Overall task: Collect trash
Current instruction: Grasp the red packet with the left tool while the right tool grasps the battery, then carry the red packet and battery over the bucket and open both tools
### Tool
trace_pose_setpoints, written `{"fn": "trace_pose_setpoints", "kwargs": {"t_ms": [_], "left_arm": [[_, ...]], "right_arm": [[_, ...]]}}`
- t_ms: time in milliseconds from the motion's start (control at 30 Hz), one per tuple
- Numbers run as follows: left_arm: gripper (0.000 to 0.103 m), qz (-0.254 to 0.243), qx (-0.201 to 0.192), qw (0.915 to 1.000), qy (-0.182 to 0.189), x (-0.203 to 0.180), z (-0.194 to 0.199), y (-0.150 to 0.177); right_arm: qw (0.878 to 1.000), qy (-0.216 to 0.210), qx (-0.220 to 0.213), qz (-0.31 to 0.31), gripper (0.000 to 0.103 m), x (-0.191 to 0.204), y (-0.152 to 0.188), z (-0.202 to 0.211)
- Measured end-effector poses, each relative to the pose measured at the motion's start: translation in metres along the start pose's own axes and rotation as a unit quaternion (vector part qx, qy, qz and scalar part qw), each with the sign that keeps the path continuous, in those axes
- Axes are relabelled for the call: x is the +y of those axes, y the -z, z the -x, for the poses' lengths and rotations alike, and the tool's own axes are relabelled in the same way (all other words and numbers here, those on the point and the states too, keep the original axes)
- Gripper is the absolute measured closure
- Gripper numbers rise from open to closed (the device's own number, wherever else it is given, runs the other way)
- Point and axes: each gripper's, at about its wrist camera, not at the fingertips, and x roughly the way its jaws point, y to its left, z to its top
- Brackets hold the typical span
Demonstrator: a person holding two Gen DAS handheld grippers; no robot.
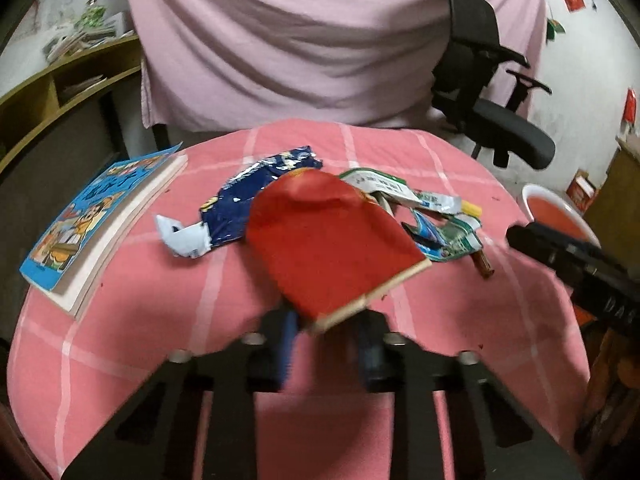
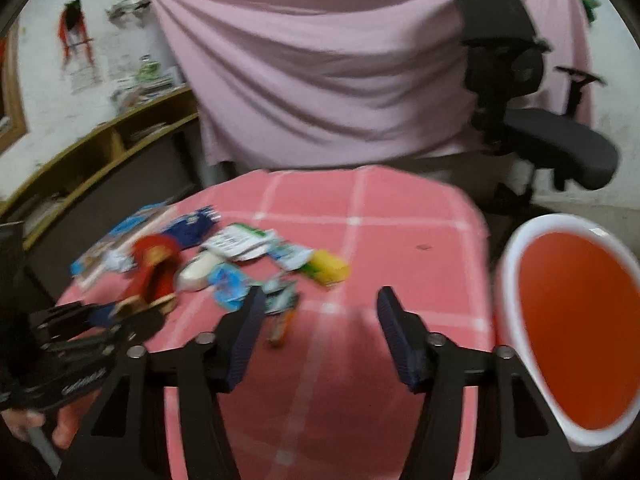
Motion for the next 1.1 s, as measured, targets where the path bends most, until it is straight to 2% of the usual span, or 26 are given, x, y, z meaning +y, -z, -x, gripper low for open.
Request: {"fn": "trace_pose_setpoints", "kwargs": {"t_ms": [67,300,400,467,600,833,1100], "left_arm": [[0.095,0.008,-0.002,0.9999,0.01,0.004,0.003,0.0],[0.1,0.02,-0.01,0.9996,0.019,0.007,0.011,-0.003],[0.101,0.022,-0.017,0.9994,0.022,0.006,0.013,-0.003],[0.101,0.024,-0.019,0.9992,0.026,0.006,0.013,-0.003],[0.101,0.029,-0.024,0.9984,0.041,0.008,0.015,-0.002],[0.102,0.039,-0.067,0.9948,0.066,0.011,0.034,0.001],[0.102,0.039,-0.095,0.9914,0.081,0.007,0.046,0.004]], "right_arm": [[1.0,-0.003,0.017,0.007,0.073,0.004,0.001,-0.007],[0.997,0.003,0.075,0.029,0.077,0.016,0.002,-0.033],[0.996,0.006,0.082,0.037,0.077,0.019,0.003,-0.037],[0.996,-0.004,0.084,0.032,0.092,0.016,0.003,-0.037],[0.997,-0.038,0.069,0.022,0.095,0.012,0.004,-0.029],[0.998,-0.041,0.031,0.024,0.095,0.016,0.005,-0.011],[0.999,-0.042,-0.014,0.026,0.095,0.018,0.01,0.013]]}}
